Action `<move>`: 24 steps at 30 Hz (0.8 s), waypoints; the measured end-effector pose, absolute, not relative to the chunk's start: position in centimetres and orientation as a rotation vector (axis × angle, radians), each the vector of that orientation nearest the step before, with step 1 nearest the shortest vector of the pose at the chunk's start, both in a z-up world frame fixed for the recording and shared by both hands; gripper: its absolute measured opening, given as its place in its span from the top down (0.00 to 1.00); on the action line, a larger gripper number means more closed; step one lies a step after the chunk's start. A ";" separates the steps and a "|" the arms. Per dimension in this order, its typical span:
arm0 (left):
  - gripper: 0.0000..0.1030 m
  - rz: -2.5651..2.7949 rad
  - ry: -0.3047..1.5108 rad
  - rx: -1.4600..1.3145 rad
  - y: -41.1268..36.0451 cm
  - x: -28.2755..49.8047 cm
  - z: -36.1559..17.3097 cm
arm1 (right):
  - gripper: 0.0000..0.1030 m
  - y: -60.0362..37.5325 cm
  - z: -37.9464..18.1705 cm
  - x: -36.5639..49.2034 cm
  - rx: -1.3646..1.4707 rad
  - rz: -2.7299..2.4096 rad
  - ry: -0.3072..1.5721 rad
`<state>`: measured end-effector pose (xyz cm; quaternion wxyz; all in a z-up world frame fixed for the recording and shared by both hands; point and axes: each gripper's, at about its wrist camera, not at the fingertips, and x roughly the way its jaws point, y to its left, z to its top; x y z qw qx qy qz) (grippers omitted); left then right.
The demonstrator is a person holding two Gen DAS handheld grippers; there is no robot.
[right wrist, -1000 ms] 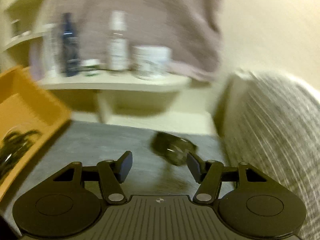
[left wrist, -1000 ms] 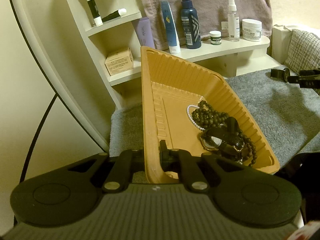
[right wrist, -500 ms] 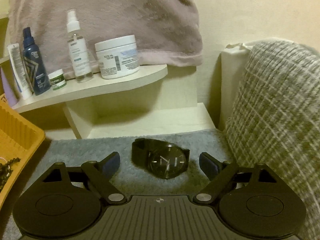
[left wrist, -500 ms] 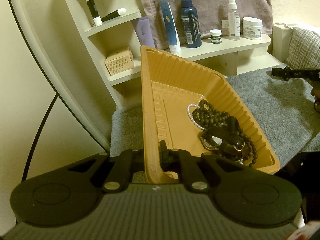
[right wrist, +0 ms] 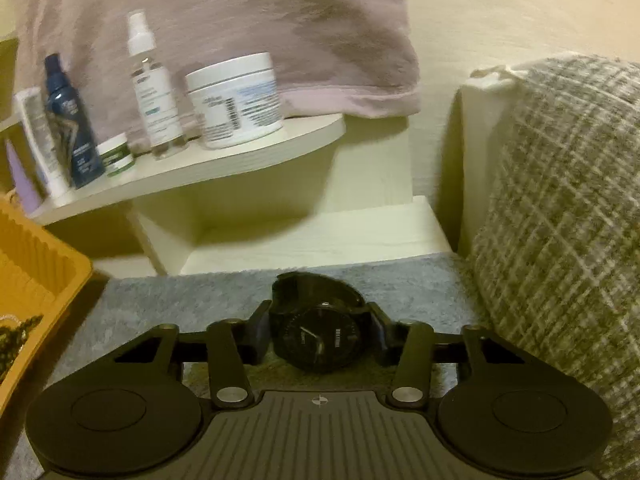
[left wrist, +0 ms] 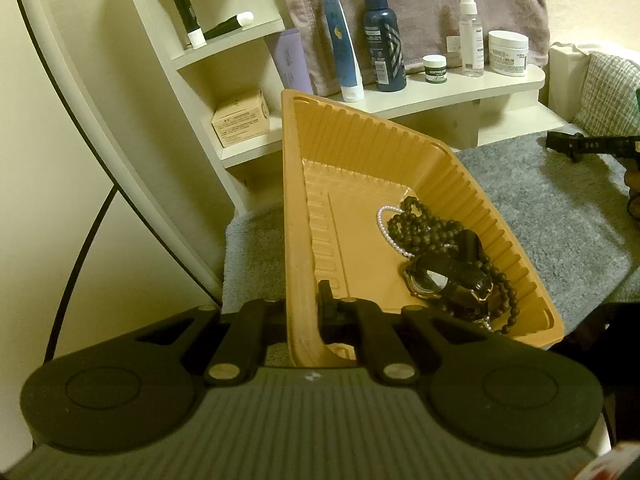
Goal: Organize jewelry
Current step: 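Move the right tool to the black watch and close on it, then carry the black watch with the right tool over the tray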
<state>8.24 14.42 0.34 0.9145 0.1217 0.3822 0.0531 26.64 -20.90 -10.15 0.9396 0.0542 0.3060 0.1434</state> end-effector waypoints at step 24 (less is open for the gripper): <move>0.94 0.099 0.780 0.252 14.3 8.2 0.5 | 0.54 -14.5 -4.2 21.0 -0.086 0.429 0.482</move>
